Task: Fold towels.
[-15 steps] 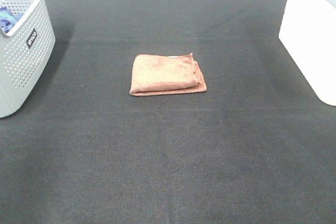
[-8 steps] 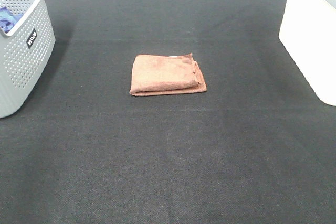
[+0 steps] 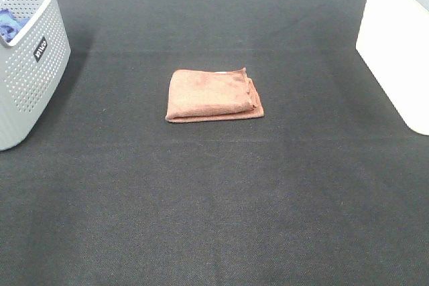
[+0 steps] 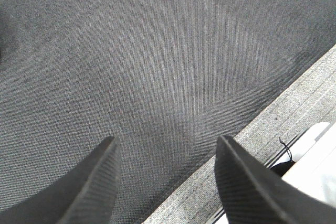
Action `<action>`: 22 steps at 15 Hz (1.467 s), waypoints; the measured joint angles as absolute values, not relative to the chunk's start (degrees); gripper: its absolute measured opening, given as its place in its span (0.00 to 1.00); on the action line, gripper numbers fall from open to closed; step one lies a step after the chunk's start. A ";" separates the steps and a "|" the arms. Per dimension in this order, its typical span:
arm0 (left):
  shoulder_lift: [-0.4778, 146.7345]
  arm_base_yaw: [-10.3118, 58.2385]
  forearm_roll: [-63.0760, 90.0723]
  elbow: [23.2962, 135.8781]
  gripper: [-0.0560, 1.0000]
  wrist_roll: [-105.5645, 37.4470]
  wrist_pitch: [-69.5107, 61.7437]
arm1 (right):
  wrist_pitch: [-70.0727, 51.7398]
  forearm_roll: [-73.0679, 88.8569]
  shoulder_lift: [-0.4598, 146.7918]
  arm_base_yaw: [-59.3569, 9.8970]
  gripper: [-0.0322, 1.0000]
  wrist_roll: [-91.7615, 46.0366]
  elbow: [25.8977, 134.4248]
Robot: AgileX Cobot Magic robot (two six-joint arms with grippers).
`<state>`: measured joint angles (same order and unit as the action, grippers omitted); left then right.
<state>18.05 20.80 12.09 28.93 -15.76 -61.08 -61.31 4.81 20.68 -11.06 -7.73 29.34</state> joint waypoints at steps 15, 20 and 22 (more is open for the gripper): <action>8.14 2.64 12.09 28.93 0.55 -15.76 -60.79 | -61.19 4.98 17.25 -3.38 0.85 -7.73 29.34; 0.97 1.78 12.09 28.93 0.55 -15.76 -60.79 | -61.08 5.10 4.64 -3.38 0.85 -7.73 29.34; -0.23 1.78 12.09 28.93 0.55 -15.76 -60.73 | -61.08 5.10 1.03 -3.38 0.85 -7.73 29.34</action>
